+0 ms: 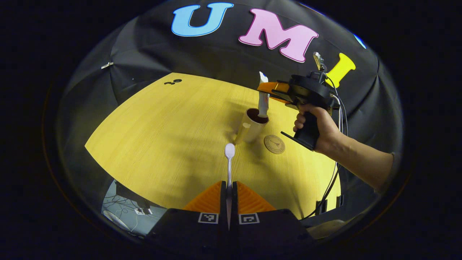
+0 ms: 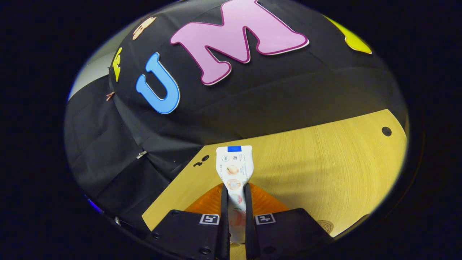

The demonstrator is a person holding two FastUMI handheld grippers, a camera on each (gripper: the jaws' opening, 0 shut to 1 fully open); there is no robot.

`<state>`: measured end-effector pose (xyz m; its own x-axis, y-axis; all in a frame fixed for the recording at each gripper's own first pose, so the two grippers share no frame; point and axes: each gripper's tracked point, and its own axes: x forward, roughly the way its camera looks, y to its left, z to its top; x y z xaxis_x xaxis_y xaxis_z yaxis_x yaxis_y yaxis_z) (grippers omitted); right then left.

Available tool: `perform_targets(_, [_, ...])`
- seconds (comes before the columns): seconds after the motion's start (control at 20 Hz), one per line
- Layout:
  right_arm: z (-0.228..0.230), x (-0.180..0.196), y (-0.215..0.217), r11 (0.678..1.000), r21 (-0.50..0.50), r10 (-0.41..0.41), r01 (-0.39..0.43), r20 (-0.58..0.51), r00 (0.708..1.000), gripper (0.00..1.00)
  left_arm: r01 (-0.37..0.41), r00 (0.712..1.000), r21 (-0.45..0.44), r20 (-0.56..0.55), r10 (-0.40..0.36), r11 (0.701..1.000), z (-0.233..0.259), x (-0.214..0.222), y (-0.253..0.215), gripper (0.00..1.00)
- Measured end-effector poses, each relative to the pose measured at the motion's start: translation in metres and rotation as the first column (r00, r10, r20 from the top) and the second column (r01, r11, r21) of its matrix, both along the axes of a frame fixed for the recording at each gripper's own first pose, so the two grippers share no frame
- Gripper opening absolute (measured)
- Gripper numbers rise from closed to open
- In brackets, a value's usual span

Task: Put the toothbrush and toothpaste on the desktop into the cup, then pick up the cup and place it on the coaster on the desktop.

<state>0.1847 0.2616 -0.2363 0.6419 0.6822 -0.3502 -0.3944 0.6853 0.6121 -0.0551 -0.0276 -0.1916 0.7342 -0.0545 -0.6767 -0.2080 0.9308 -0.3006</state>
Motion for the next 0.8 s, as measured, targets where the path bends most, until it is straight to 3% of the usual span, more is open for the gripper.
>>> perform_targets(0.05, [-0.002, -0.004, 0.0, 1.0, -0.008, 0.012, -0.012, -0.002, 1.0, 0.08, -0.004, 1.0, -0.002, 0.005, 0.004, 1.0, 0.002, 0.001, 0.001, 0.06])
perform_targets(0.1, [-0.004, -0.006, 0.001, 0.999, -0.026, 0.023, -0.023, 0.005, 1.0, 0.22, -0.004, 1.0, 0.0, 0.011, 0.004, 1.0, 0.001, 0.001, 0.003, 0.06])
perform_targets(0.4, [-0.012, -0.028, -0.007, 0.99, -0.124, 0.071, -0.067, 0.027, 0.997, 0.27, 0.018, 0.999, -0.01, 0.033, -0.017, 1.0, 0.004, 0.009, 0.002, 0.06])
perform_targets(0.45, [-0.013, -0.029, -0.009, 0.989, -0.133, 0.074, -0.07, 0.027, 0.997, 0.14, 0.024, 0.999, -0.006, 0.036, -0.023, 1.0, 0.006, 0.01, 0.002, 0.06])
perform_targets(0.5, [-0.016, -0.036, -0.009, 0.988, -0.134, 0.081, -0.078, 0.011, 0.997, 0.29, 0.034, 0.998, -0.001, 0.044, -0.034, 0.999, 0.008, 0.012, 0.002, 0.06])
perform_targets(0.75, [-0.011, -0.053, -0.034, 0.986, -0.157, 0.05, -0.053, -0.021, 0.999, 0.41, 0.06, 0.994, -0.014, 0.096, -0.058, 0.998, 0.024, 0.034, 0.002, 0.06])
perform_targets(0.8, [-0.007, -0.058, -0.046, 0.988, -0.152, 0.03, -0.035, -0.039, 0.999, 0.24, 0.077, 0.989, -0.015, 0.129, -0.074, 0.997, 0.033, 0.05, 0.003, 0.06])
